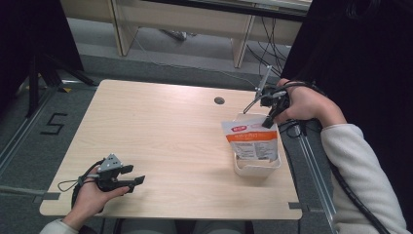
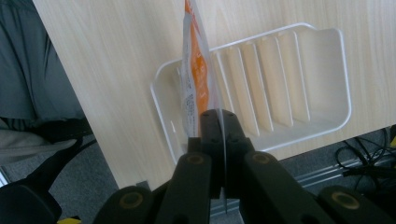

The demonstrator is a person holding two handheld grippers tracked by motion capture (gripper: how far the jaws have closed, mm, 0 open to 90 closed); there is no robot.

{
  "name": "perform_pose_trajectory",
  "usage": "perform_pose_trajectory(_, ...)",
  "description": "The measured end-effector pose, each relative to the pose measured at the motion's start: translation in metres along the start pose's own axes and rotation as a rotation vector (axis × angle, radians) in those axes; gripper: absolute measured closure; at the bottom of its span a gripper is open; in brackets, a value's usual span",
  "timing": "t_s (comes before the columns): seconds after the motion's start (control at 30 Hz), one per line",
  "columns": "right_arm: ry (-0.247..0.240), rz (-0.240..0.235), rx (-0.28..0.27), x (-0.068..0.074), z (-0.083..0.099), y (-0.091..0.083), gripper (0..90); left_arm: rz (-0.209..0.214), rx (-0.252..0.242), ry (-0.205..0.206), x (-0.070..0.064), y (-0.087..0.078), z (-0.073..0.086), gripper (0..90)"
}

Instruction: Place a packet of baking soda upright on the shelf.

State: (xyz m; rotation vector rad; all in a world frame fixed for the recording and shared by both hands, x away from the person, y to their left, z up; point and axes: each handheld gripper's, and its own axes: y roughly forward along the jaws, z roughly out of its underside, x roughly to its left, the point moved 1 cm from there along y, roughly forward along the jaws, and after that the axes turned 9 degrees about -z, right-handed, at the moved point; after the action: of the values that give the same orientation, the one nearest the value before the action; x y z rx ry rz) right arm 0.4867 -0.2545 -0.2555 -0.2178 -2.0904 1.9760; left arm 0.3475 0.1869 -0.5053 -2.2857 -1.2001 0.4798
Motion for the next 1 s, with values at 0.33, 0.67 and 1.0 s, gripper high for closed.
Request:
perform_pose_trajectory(0.33, -0.020, 0.017, 0.017, -0.001, -0.003, 0.002, 90.0, 0.000, 0.003, 0.000, 0.000, 0.000, 0.000, 34.6)
perform_pose_trajectory(0.67, -0.019, 0.016, 0.019, -0.001, -0.002, 0.006, 90.0, -0.001, -0.012, -0.029, -0.003, 0.001, 0.000, 34.6)
perform_pose_trajectory(1.0, -0.027, 0.004, 0.037, -0.003, -0.003, 0.016, 90.0, 0.001, 0.000, -0.002, 0.000, 0.000, 0.000, 34.6)
